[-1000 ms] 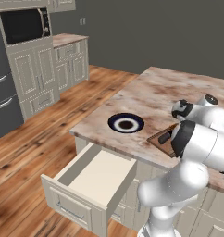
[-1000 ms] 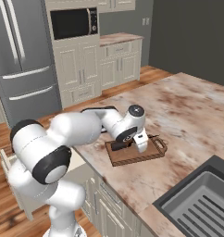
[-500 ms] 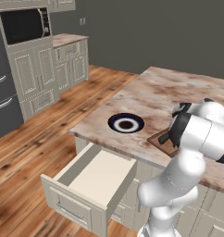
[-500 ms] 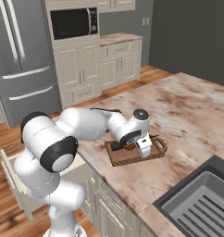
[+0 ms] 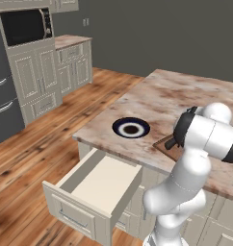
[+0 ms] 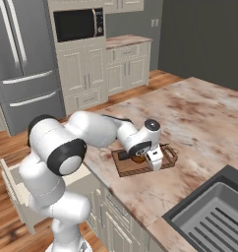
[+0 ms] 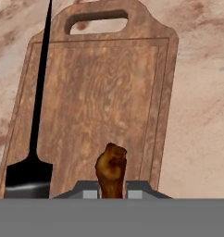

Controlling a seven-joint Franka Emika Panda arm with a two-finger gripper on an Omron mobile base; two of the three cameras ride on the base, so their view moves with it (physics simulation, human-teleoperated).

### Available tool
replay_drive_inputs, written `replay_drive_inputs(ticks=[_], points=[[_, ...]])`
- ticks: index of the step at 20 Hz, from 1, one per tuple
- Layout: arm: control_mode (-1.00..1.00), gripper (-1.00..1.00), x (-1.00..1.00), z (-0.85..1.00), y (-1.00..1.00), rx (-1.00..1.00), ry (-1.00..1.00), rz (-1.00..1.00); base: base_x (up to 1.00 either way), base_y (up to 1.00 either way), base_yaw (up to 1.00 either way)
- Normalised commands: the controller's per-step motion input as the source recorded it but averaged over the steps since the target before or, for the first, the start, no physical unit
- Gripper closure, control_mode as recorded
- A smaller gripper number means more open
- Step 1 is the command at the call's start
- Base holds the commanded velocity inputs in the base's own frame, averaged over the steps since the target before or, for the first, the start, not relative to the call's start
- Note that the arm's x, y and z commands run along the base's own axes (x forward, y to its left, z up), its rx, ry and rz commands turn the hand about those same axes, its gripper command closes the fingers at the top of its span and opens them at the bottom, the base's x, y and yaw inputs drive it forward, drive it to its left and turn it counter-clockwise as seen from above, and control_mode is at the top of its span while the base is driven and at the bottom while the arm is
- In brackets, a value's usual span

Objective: Pick up the knife from the drawer and place it on the cutting board. Then place the meat from the plate to the cutting board.

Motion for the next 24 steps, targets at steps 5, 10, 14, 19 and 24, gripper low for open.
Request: replay_drive_inputs(ticks=[5, 10, 14, 19, 24], points=[[-1.0, -1.0, -0.02, 0.0, -0.03, 0.0, 0.0, 0.0, 0.0, 0.0, 0.0], [-1.0, -1.0, -0.1, 0.11, -0.12, 0.0, 0.0, 0.0, 0.0, 0.0, 0.0], [-1.0, -1.0, -0.27, 0.39, -0.03, 0.0, 0.0, -0.01, 0.0, 0.0, 0.0], [-1.0, -1.0, -0.46, 0.53, 0.04, 0.0, 0.0, -0.05, 0.0, 0.0, 0.0], [-1.0, -1.0, -0.61, 0.49, 0.44, -0.04, 0.0, -0.11, 0.0, 0.0, 0.0]])
